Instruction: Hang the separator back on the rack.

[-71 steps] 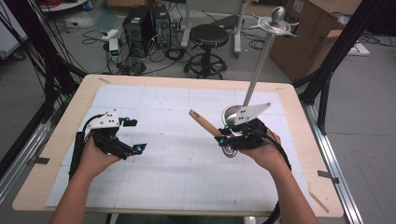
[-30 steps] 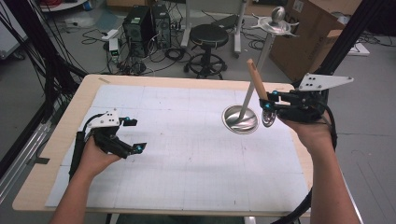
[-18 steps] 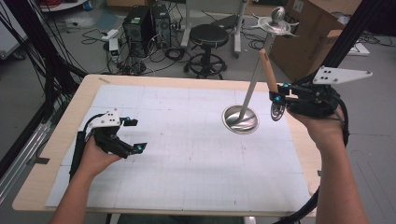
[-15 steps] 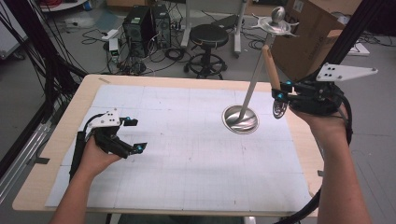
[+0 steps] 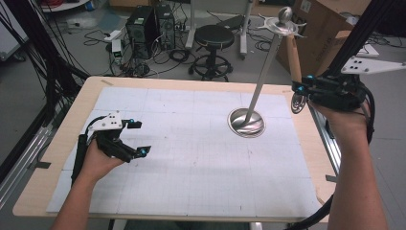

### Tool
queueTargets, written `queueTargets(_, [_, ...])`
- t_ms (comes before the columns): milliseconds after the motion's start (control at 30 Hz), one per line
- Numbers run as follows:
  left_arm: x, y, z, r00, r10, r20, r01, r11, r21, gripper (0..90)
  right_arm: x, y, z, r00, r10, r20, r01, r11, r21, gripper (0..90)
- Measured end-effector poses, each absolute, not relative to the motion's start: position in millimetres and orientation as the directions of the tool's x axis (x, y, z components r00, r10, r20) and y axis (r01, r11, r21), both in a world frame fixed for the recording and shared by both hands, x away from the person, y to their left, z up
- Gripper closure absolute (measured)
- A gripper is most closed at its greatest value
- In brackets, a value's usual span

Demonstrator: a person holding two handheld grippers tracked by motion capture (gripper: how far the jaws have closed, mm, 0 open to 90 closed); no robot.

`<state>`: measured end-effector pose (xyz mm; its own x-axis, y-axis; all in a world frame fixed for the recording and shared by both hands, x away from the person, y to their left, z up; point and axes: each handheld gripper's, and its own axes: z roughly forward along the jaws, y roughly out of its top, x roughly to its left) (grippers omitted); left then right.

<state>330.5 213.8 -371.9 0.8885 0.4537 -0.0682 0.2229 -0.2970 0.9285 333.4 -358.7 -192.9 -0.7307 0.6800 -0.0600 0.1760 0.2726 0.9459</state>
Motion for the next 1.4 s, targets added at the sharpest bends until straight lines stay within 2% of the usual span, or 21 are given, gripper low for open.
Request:
queueTargets(467, [330, 214, -372, 0.889, 0.453, -0.064, 0.224, -0.309, 0.924, 1.7, 344, -394, -201, -0.641, 0.767, 0.011, 0.264, 0.208, 0.942, 68.9])
queueTargets(1067, [329, 217, -374, 0.884, 0.463, -0.064, 0.231, -0.313, 0.921, 1.7, 363, -388, -204, -0.638, 0.77, 0.034, 0.296, 0.204, 0.933, 68.9])
queueTargets(1400, [329, 217, -374, 0.885, 0.461, -0.062, 0.228, -0.316, 0.921, 1.7, 365, -373, -205, -0.668, 0.744, 0.017, 0.29, 0.24, 0.927, 68.9])
